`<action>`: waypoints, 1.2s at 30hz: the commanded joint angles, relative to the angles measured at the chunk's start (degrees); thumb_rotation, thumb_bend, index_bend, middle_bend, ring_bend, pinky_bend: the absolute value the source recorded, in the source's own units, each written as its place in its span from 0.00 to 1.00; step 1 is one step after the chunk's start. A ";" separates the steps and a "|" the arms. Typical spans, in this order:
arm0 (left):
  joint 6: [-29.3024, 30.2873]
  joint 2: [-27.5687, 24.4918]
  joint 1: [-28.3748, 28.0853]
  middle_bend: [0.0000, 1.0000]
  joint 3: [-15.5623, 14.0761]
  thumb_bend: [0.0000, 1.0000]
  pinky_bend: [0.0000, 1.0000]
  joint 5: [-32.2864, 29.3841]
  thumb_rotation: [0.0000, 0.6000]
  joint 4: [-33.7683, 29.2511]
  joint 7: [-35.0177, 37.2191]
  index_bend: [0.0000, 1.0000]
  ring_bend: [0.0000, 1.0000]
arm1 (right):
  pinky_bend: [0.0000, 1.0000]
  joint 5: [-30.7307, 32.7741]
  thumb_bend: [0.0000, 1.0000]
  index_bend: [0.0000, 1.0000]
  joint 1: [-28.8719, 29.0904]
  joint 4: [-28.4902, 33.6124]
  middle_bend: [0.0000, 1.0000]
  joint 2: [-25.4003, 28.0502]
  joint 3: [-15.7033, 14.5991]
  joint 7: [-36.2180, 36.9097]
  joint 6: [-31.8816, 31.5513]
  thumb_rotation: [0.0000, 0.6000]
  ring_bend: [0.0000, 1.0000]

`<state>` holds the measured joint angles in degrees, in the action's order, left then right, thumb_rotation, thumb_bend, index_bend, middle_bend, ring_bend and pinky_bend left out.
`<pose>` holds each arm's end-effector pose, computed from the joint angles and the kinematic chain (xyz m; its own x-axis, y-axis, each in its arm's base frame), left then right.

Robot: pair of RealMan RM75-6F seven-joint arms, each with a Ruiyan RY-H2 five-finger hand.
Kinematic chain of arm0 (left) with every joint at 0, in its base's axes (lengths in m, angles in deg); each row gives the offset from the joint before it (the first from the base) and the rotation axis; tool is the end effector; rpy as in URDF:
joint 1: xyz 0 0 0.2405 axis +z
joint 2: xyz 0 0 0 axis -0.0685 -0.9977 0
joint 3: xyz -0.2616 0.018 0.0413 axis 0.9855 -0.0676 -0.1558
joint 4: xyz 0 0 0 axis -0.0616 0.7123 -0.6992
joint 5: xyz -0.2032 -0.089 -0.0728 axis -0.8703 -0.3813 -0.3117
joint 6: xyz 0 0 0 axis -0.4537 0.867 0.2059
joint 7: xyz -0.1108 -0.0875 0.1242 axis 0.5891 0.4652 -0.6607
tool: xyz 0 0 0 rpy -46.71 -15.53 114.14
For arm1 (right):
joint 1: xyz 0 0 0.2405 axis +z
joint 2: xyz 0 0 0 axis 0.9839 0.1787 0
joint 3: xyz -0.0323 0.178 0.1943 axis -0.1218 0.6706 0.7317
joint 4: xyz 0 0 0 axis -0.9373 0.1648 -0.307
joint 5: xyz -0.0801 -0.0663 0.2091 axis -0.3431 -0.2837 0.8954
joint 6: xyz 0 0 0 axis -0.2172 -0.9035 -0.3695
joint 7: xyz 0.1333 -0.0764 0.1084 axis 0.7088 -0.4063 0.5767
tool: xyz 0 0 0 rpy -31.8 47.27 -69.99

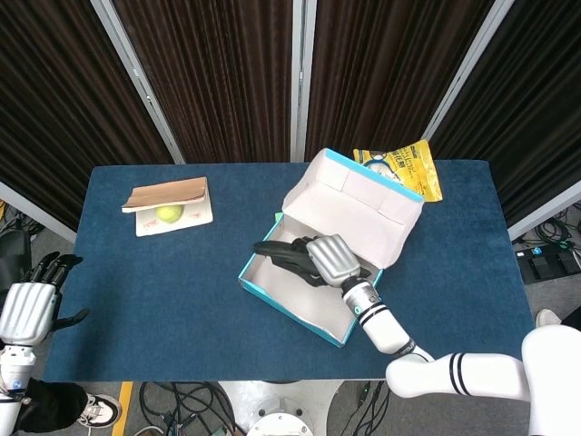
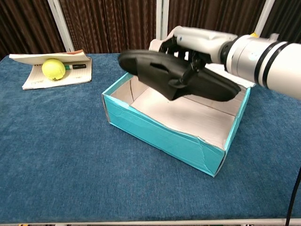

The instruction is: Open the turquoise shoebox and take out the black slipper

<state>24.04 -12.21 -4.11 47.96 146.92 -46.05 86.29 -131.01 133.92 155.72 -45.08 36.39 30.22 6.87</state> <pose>-0.3334 0.2485 0.1268 0.4255 -0.0257 0.9046 0.9020 -0.0694 -0.4262 -0.0544 -0.3844 -0.0581 0.3419 -0.3059 0.8885 -0.8853 -0.4219 0.1954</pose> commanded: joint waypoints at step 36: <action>-0.80 -0.44 -1.65 0.19 -0.36 0.07 0.32 2.19 1.00 -3.09 -2.78 0.20 0.11 | 0.60 -9.17 0.40 0.75 -31.26 13.38 0.59 20.78 -4.36 13.04 -20.95 1.00 0.46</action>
<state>23.22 -12.67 -5.74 47.60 149.08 -49.12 83.50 -140.91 103.57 169.14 -23.74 31.80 42.60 -13.64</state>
